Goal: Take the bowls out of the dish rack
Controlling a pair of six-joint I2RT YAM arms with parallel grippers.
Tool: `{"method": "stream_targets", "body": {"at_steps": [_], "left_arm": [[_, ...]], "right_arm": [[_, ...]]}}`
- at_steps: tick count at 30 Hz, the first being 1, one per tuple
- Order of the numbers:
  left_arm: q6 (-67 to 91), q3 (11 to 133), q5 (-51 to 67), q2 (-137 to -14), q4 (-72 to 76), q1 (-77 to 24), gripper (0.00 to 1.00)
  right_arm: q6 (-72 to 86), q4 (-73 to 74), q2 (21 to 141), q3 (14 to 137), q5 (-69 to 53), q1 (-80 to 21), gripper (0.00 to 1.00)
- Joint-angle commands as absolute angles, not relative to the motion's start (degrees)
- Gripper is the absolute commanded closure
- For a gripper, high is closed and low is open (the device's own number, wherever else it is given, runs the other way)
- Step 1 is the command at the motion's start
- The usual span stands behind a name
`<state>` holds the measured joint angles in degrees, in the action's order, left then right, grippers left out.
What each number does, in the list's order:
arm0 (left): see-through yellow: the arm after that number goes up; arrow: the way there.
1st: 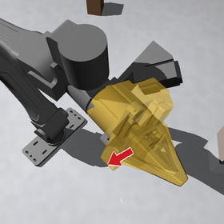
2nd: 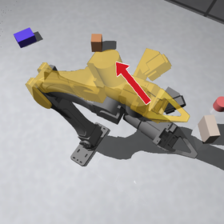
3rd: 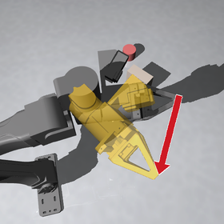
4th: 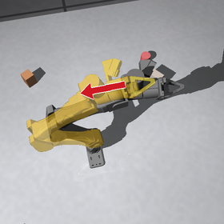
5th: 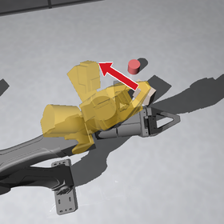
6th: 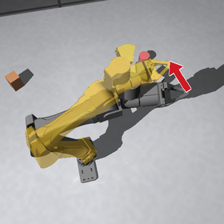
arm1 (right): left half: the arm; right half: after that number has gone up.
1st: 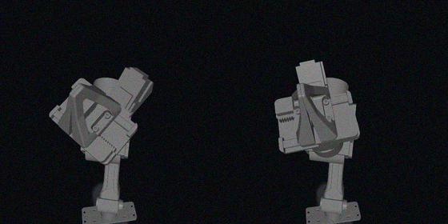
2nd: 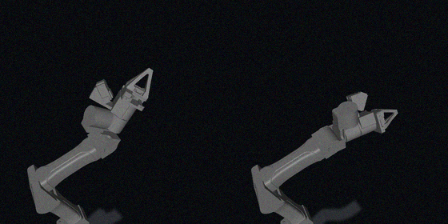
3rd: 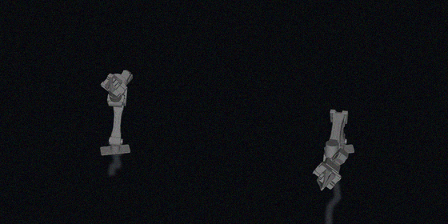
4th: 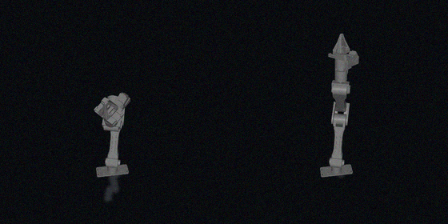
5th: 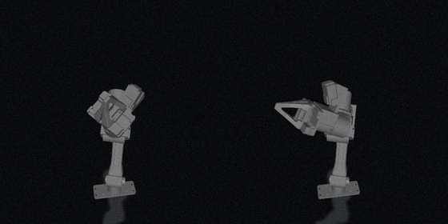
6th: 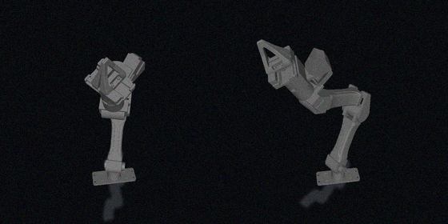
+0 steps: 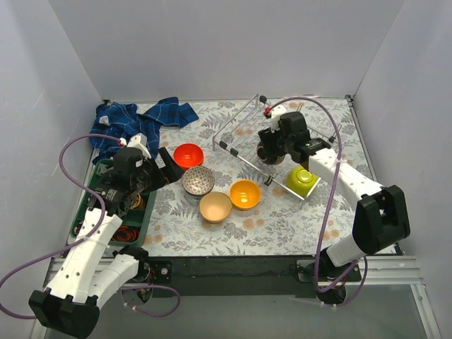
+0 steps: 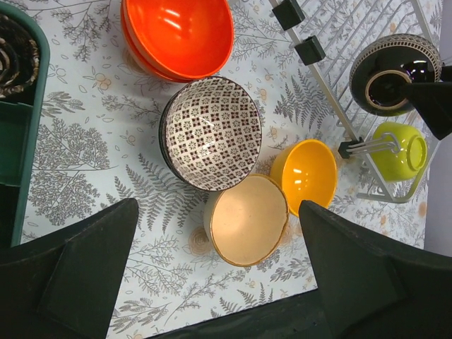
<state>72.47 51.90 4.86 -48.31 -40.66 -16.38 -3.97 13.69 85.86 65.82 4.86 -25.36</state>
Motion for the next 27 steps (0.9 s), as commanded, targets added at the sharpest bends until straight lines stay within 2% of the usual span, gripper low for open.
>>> {"method": "stream_targets", "body": {"at_steps": [1,11,22,27], "left_arm": [[72.7,51.5,7.1,-49.9,-38.2,-17.0,0.02],[73.1,52.7,8.1,-54.7,-35.9,-17.3,0.02],[73.7,59.4,9.8,-63.7,-34.3,-17.3,0.02],[73.2,65.6,11.4,-70.1,-34.3,-17.3,0.02]], "right_arm": [[-14.0,7.6,82.9,67.7,16.6,-30.4,0.94],[-28.5,0.6,83.3,65.7,29.4,-39.3,0.97],[-49.5,-20.1,80.7,54.9,43.8,-51.9,0.96],[-60.0,-34.7,81.4,49.2,48.6,-58.3,0.96]]}}
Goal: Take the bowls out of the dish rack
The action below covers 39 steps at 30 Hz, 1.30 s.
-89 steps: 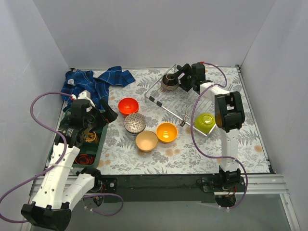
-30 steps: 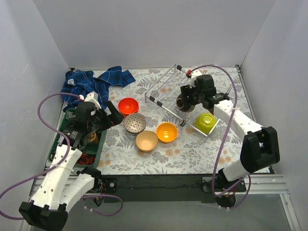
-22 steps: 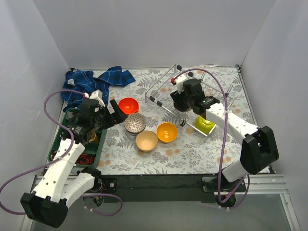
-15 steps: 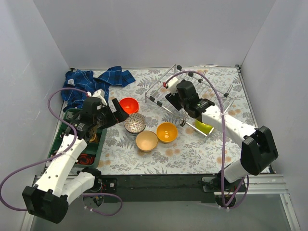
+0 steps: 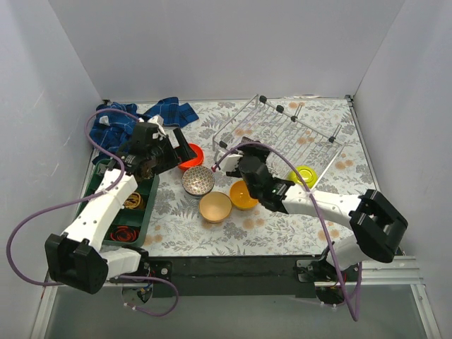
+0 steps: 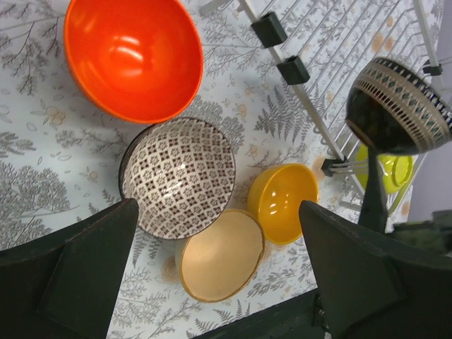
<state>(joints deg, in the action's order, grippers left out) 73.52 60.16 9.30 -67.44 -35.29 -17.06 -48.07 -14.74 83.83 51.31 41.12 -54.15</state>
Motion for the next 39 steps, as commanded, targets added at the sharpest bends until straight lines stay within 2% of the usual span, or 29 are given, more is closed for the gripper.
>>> {"method": "stream_targets", "body": {"at_steps": [1,9,14,20,29,33,39], "left_arm": [[73.1,66.7,11.7,-70.8,-34.8,-17.3,0.02],[73.2,78.4,14.8,-77.9,-39.7,-17.3,0.02],[75.0,80.3,19.2,-79.7,-39.8,-17.4,0.02],[75.2,81.3,22.0,-80.5,-40.9,-17.4,0.02],[74.1,79.4,25.0,-81.8,-44.9,-18.2,0.07],[73.8,76.0,25.5,-82.5,-45.4,-19.2,0.13],[73.7,73.5,25.9,-83.6,-44.3,-20.7,0.32]], "right_arm": [[-62.0,-37.2,81.6,48.5,49.2,-59.2,0.96],[-82.6,-63.1,86.1,42.3,52.3,-68.8,0.98],[-93.1,-80.9,91.9,41.2,52.8,-72.8,0.99],[-102.6,-94.5,98.4,43.0,53.4,-75.9,0.99],[-106.1,-96.8,102.6,44.6,54.2,-78.4,0.99],[-106.4,-97.2,103.3,45.3,54.8,-79.1,0.99],[-106.9,-97.4,104.0,45.6,55.4,-79.9,0.99]]}}
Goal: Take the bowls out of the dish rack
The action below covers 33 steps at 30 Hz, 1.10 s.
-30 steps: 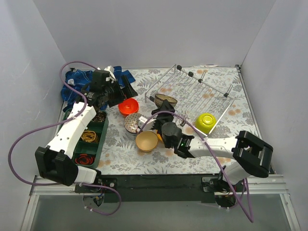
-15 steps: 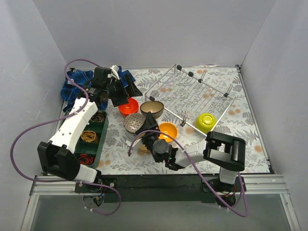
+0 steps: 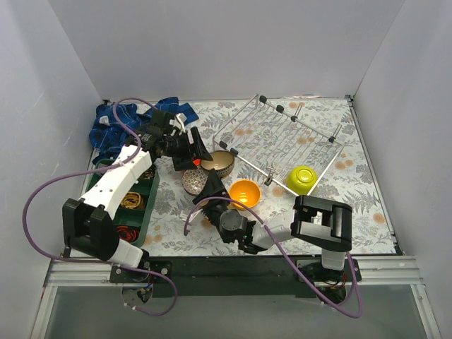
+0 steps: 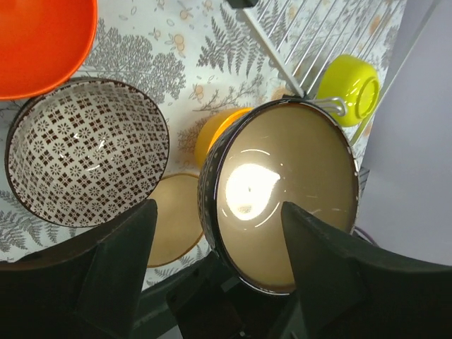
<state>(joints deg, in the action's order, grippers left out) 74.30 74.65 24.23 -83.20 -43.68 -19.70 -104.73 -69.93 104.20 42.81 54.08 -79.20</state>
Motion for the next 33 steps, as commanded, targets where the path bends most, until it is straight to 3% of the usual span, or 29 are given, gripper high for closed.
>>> {"method": "stream_targets", "body": {"at_steps": [1,4,8,11,14,15,18,19,22,25,28,33], "left_arm": [[73.7,73.5,26.2,-84.0,-44.3,-20.7,0.35],[73.7,73.5,26.0,-84.5,-44.0,-21.3,0.44],[73.7,73.5,25.8,-84.8,-43.7,-21.4,0.80],[73.7,73.8,24.4,-84.6,-43.4,-21.4,1.00],[73.6,74.9,21.4,-84.2,-43.2,-21.4,1.00],[73.6,75.3,20.2,-83.9,-43.0,-21.4,1.00],[73.0,77.8,15.8,-83.9,-42.8,-21.4,1.00],[72.6,78.7,14.6,-84.2,-42.9,-21.3,1.00],[71.3,81.6,10.0,-85.5,-42.7,-20.7,1.00],[70.1,83.0,4.9,-85.9,-41.5,-20.4,1.00],[69.0,81.3,0.7,-85.3,-38.9,-20.4,1.00],[67.3,79.0,-2.5,-83.8,-37.0,-20.5,1.00]], "right_arm": [[-106.9,-97.4,104.1,45.7,55.3,-80.0,0.99],[-106.9,-97.5,104.4,45.9,55.6,-80.2,0.99],[-107.0,-97.5,104.8,46.1,56.0,-80.5,0.99],[-106.9,-97.6,104.9,46.1,56.1,-80.7,0.97],[-106.4,-97.6,105.0,46.1,57.0,-80.7,0.91],[-106.2,-97.6,104.9,45.9,57.3,-80.8,0.84],[-104.8,-97.2,104.5,45.2,58.5,-80.8,0.54],[-104.3,-96.7,104.1,44.8,58.9,-80.8,0.37],[-102.7,-95.9,103.1,43.2,60.7,-80.9,0.15],[-100.5,-95.0,101.5,40.8,63.4,-81.1,0.05],[-96.3,-92.2,99.0,38.5,66.2,-81.1,0.02],[-82.1,-73.6,92.7,37.0,70.1,-81.1,0.01]]}}
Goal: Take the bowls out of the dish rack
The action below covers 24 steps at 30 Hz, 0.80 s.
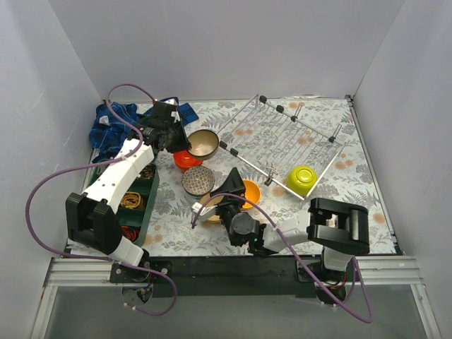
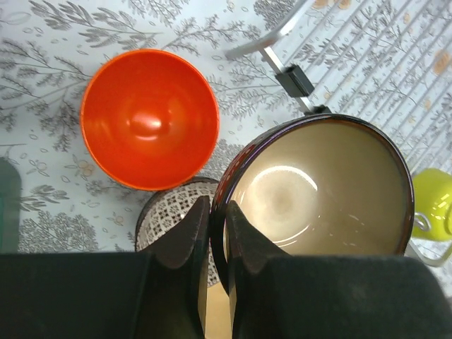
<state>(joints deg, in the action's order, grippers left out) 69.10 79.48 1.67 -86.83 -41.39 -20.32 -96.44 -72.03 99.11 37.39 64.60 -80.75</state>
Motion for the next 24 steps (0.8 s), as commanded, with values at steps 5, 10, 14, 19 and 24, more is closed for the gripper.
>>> {"method": "stream_targets", "body": {"at_steps": [5,10,14,19,24], "left_arm": [[66.8,72.0,-2.9,-79.1,-34.2,-20.5,1.00],[65.4,65.7,-4.2,-73.8,-33.4,-21.4,1.00],[65.2,60.3,-4.5,-70.8,-31.3,-21.7,1.00],[64.2,58.3,-4.4,-71.0,-27.5,-22.2,1.00],[63.4,57.5,-4.8,-73.5,-25.1,-22.8,1.00]], "right_arm": [[-49.1,-37.3,82.5,41.2,68.0,-80.1,0.01],[-19.3,3.5,76.9,52.6,60.0,-74.3,0.01],[-7.8,13.7,73.0,54.9,50.0,-68.4,0.01],[1.3,16.2,65.8,53.1,39.6,-57.8,0.01],[6.5,17.9,61.2,51.7,31.1,-49.1,0.02]]}}
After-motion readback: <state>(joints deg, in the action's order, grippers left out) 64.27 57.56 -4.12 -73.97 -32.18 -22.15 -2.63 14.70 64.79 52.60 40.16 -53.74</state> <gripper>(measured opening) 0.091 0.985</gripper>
